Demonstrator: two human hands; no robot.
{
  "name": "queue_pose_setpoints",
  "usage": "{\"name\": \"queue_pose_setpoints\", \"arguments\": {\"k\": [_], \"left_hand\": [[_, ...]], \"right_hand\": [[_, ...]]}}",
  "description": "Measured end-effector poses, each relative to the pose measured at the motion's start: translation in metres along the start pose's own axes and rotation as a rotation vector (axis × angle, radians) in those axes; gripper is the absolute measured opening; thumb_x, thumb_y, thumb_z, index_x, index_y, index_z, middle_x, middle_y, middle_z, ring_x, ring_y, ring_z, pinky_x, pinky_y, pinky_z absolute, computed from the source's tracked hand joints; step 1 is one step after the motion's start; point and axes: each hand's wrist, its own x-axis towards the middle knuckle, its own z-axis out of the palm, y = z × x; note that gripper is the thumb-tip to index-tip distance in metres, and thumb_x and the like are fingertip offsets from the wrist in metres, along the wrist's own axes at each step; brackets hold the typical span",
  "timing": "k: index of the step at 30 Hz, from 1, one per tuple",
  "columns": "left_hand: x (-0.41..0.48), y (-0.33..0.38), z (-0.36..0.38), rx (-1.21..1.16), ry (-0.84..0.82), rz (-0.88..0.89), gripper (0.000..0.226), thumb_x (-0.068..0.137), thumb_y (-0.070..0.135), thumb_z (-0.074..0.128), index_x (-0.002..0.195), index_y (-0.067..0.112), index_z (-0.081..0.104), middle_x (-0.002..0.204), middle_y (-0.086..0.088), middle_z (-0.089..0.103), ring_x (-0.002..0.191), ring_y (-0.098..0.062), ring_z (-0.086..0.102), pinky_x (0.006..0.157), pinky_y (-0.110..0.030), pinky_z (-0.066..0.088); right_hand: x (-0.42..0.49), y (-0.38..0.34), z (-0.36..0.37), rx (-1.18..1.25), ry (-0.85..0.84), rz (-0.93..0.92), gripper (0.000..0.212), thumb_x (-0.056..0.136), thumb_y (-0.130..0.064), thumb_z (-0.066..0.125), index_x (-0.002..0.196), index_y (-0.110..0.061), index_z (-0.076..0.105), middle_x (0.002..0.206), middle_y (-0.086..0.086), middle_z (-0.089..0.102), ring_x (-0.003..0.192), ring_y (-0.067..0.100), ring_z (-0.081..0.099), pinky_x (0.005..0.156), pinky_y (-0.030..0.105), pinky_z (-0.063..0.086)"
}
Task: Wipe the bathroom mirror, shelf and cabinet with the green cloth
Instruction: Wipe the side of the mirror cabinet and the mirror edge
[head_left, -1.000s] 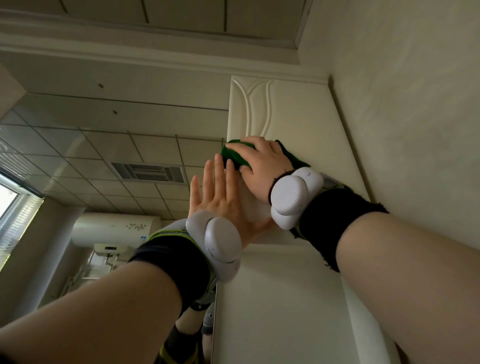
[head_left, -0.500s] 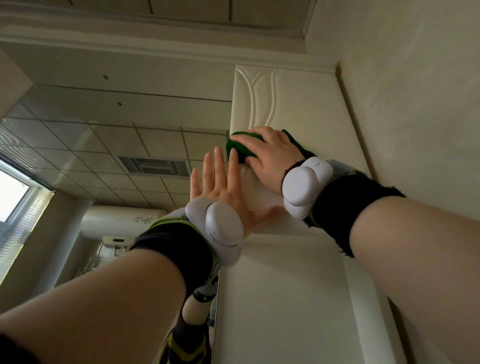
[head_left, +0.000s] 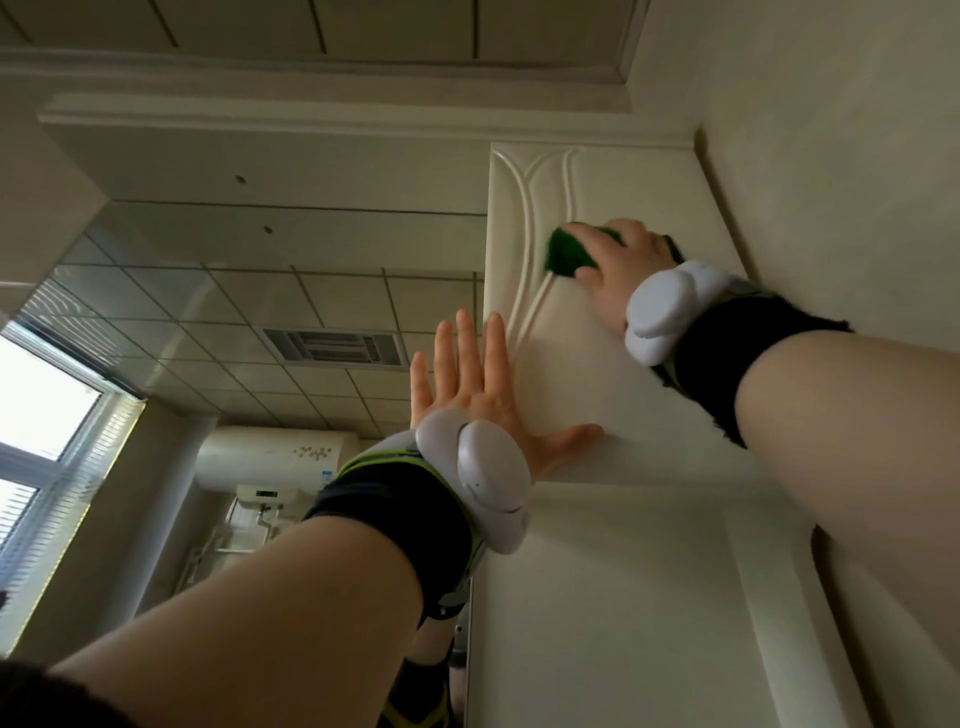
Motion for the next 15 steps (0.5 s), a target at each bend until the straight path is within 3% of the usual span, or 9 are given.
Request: {"name": "queue_pose_setpoints", "arguments": {"k": [5, 15], "left_hand": [[0.001, -0.002, 0.000, -0.012, -0.005, 0.002, 0.119, 0.063, 0.087, 0.035, 0.144, 0.024, -0.024, 0.153, -0.002, -0.027, 0.139, -0.018, -0.027, 0.114, -0.040, -0.015], [-0.001, -0.001, -0.003, 0.035, 0.010, 0.016, 0.120, 0.060, 0.089, 0.025, 0.145, 0.020, -0.023, 0.153, -0.003, -0.026, 0.140, -0.019, -0.025, 0.113, -0.041, -0.013]], "right_hand": [[-0.007, 0.001, 0.003, 0.013, 0.080, 0.109, 0.048, 0.094, -0.025, 0.039, 0.141, -0.033, 0.030, 0.144, 0.010, 0.027, 0.123, 0.037, 0.030, 0.100, 0.040, 0.027], [-0.029, -0.011, 0.005, 0.018, 0.066, 0.040, 0.048, 0.094, -0.027, 0.039, 0.140, -0.040, 0.029, 0.144, 0.002, 0.027, 0.119, 0.029, 0.031, 0.094, 0.036, 0.030]]}}
